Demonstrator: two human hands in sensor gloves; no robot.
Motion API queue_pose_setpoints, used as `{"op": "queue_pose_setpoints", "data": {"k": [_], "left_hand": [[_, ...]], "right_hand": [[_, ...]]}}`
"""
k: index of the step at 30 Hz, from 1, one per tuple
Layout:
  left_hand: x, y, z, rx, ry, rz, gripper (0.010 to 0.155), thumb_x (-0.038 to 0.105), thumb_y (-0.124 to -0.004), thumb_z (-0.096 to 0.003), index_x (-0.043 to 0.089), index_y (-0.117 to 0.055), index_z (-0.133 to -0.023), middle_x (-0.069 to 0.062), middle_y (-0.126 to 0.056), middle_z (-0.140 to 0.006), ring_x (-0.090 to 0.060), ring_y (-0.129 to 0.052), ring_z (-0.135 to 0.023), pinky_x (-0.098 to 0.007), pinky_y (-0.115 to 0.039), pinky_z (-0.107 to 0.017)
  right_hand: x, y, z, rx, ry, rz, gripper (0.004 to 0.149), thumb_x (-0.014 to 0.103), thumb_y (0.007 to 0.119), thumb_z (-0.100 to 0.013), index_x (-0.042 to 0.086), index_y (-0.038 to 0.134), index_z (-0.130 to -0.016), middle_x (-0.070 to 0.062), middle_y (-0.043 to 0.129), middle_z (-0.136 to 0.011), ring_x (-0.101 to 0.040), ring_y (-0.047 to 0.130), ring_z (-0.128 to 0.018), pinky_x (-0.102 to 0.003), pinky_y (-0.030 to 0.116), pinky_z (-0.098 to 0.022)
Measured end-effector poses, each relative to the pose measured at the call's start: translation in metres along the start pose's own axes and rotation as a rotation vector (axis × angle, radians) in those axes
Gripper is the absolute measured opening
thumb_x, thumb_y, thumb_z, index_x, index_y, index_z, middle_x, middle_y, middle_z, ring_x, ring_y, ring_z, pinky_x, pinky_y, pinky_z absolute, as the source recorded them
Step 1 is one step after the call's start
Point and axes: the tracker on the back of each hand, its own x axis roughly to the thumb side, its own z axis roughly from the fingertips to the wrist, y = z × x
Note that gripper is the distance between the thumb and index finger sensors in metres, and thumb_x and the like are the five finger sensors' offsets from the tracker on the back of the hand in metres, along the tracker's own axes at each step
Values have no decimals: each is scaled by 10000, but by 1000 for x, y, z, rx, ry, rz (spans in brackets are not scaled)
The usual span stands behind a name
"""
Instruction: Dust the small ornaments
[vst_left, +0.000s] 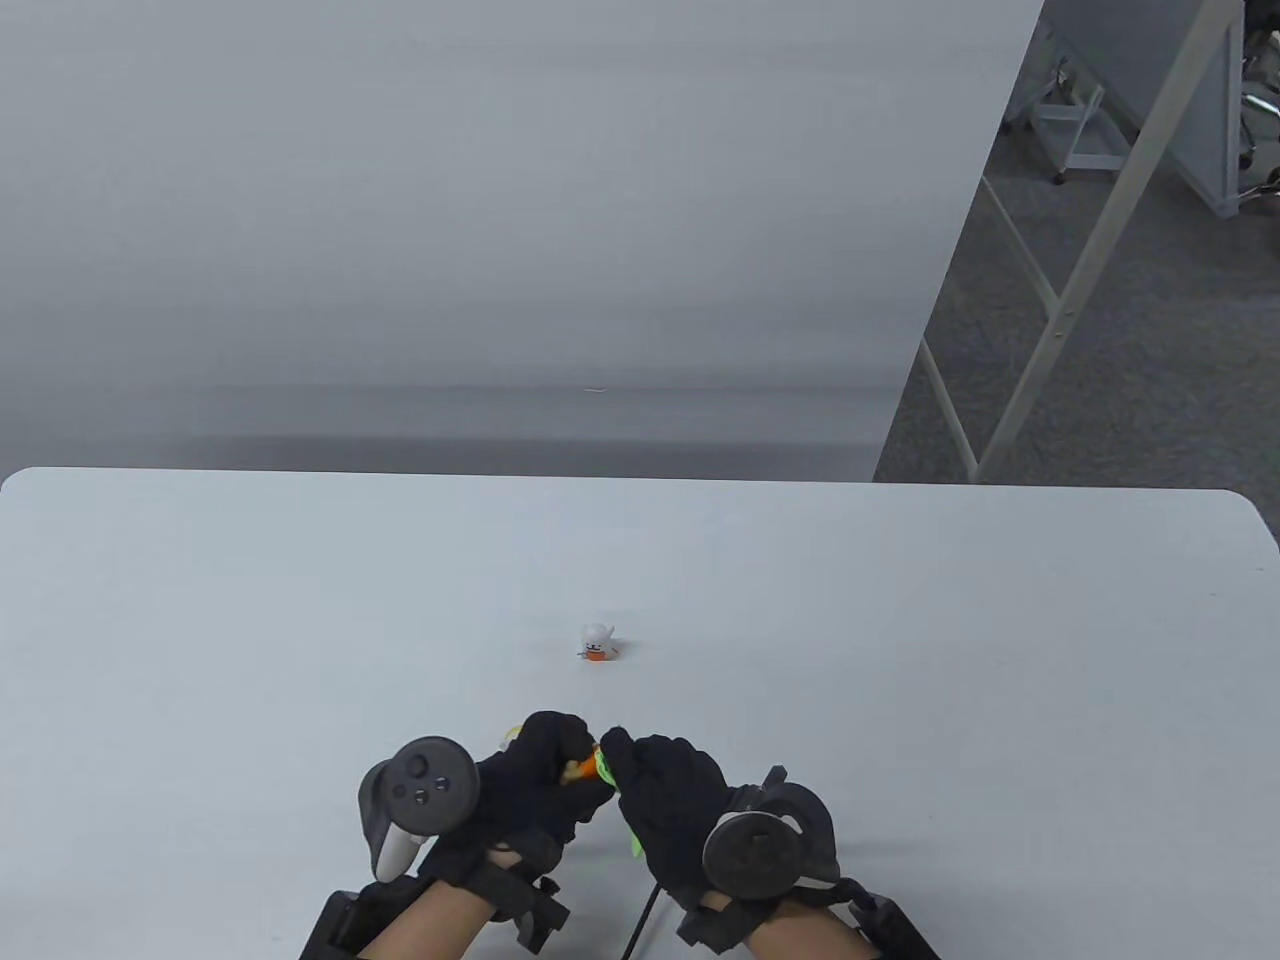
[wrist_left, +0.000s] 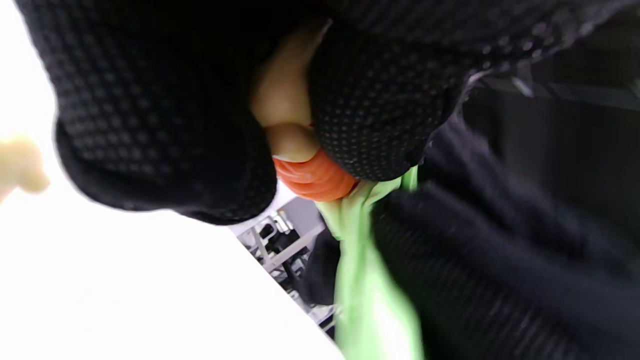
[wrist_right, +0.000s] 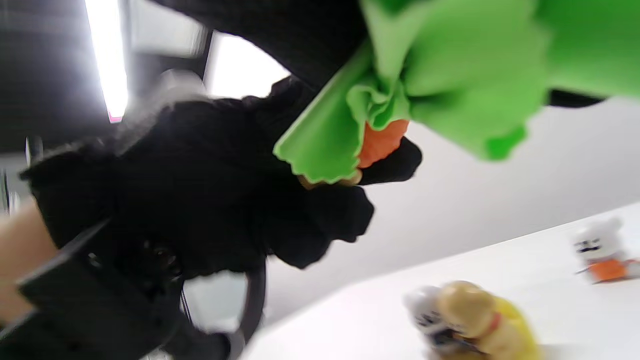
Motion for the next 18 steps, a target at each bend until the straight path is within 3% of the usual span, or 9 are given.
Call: {"op": "queue_pose_setpoints", "data": {"k": [2, 4, 6, 10, 11, 12, 13, 15, 18], "left_hand": [[12, 1, -2, -64, -181, -218, 621, 307, -1013, -348, 85, -771, -875, -119, -980, -826, -350, -1189, -429, -373, -1092, -191], [9, 3, -2, -51, -247, -122, 601, 296, -1033, -322, 139, -799, -853, -103, -992, -822, -365, -1184, -434, -391, -1084, -192], [-2, 3, -2, -7, -212, 59, 583, 289, -1037, -313, 164, -817, -839, -102, -993, -828, -374, -1180, -442, -399, -1080, -197], [-32, -5, 1, 59, -32, 495, 583, 301, -1025, -337, 160, -803, -857, -100, -976, -847, -365, -1182, -449, -378, -1086, -204], [-37, -8, 2, 88, 35, 633, 586, 304, -1024, -351, 142, -795, -866, -116, -972, -847, -364, -1181, -442, -376, -1083, -199], [-38, -10, 2, 94, 63, 674, 588, 316, -1015, -367, 128, -784, -873, -128, -968, -844, -351, -1184, -431, -365, -1086, -192], [-39, -12, 4, 95, 109, 689, 592, 329, -1005, -383, 116, -770, -883, -135, -960, -848, -335, -1188, -426, -355, -1089, -189], [-38, -13, 8, 118, 199, 631, 595, 339, -995, -409, 89, -751, -891, -160, -947, -847, -323, -1194, -420, -338, -1097, -180], [-33, -10, 7, 103, 167, 399, 582, 352, -982, -461, 72, -728, -904, -176, -928, -856, -305, -1196, -416, -315, -1105, -176]], "right_hand": [[-9, -5, -3, 110, 60, -97, 484, 114, 776, -541, -75, 635, -964, -438, 836, -765, -465, 960, -487, -724, 826, -444], [-26, -8, -2, 149, 155, -440, 485, 104, 777, -544, -79, 642, -972, -451, 827, -765, -478, 950, -488, -735, 811, -445], [-32, -9, -1, 112, 193, -621, 481, 79, 783, -545, -82, 653, -979, -483, 806, -763, -509, 928, -483, -762, 780, -441], [-33, -8, 1, 2, 243, -639, 483, 98, 765, -550, -74, 643, -984, -463, 815, -766, -477, 944, -483, -734, 810, -436], [-29, -5, 2, -78, 235, -625, 488, 97, 765, -550, -85, 632, -983, -465, 817, -761, -477, 946, -478, -731, 814, -430], [-27, -4, 2, -94, 229, -613, 493, 95, 763, -550, -95, 620, -982, -468, 815, -758, -478, 945, -474, -732, 813, -427], [-20, -3, 4, -147, 211, -526, 495, 86, 767, -547, -109, 619, -977, -477, 814, -752, -487, 941, -469, -740, 807, -423], [-10, -1, 4, -126, 166, -299, 505, 85, 769, -546, -123, 598, -973, -478, 811, -753, -489, 940, -471, -740, 806, -424], [2, 3, 2, -84, 109, -113, 499, 92, 778, -539, -104, 621, -971, -471, 821, -744, -483, 949, -466, -736, 814, -420]]}}
